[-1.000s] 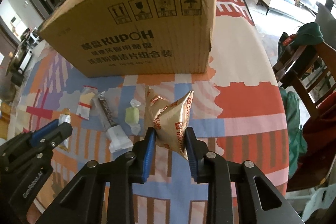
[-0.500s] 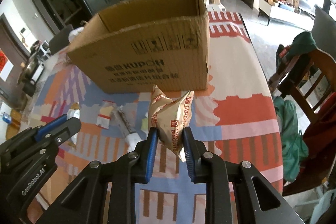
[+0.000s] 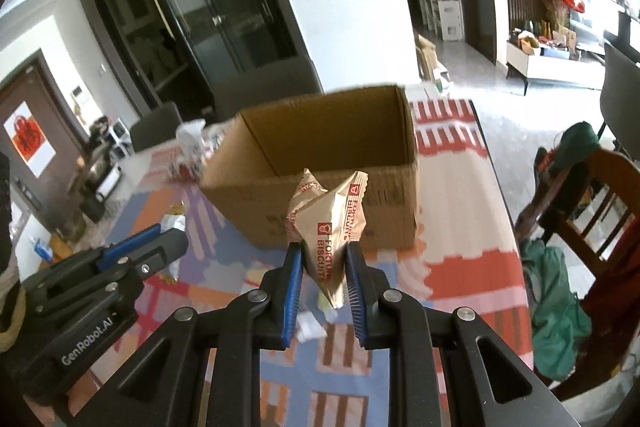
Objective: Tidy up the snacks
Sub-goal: 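Carry the bar and biscuit bag over the box and open both tools, then move both tools back from the box toward the remaining snacks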
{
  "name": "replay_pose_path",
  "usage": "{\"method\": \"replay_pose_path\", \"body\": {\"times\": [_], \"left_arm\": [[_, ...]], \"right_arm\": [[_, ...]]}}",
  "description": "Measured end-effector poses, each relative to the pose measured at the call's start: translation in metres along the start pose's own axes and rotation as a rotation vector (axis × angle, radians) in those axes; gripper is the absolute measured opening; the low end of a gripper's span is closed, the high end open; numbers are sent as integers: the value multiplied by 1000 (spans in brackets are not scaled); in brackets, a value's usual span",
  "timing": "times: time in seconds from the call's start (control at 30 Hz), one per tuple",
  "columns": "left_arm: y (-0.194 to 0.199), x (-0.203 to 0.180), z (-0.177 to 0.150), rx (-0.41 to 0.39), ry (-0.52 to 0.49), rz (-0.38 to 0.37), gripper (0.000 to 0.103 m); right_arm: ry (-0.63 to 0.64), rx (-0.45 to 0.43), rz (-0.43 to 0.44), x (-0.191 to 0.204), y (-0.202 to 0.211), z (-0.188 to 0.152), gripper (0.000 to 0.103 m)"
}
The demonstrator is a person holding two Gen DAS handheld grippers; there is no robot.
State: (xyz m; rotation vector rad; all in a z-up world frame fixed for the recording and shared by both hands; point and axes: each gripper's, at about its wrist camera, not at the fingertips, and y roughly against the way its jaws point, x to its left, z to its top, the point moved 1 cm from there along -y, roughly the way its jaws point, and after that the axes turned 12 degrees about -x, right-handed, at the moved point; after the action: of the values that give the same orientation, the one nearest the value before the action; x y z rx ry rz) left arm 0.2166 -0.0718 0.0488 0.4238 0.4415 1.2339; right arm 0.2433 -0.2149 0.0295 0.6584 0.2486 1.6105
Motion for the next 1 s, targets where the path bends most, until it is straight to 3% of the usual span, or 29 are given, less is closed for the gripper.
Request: {"method": "replay_pose_path", "body": {"times": [0.3, 0.83, 0.87, 0.9, 0.97, 1.0], "left_arm": [[-16, 3, 31, -16, -5, -16, 19], [-79, 13, 78, 26, -21, 7, 20], [-80, 13, 80, 24, -23, 19, 23], [-83, 14, 81, 21, -26, 32, 33], [-84, 16, 81, 21, -35, 48, 43], [-83, 18, 79, 21, -35, 50, 43]], "right_arm": [[4, -51, 7, 4, -3, 36, 23], [26, -22, 1, 3, -63, 85, 22], [25, -15, 3, 1, -66, 86, 22], [20, -9, 2, 1, -69, 87, 23], [17, -17, -12, -2, -72, 88, 36], [21, -25, -21, -4, -73, 87, 42]]}}
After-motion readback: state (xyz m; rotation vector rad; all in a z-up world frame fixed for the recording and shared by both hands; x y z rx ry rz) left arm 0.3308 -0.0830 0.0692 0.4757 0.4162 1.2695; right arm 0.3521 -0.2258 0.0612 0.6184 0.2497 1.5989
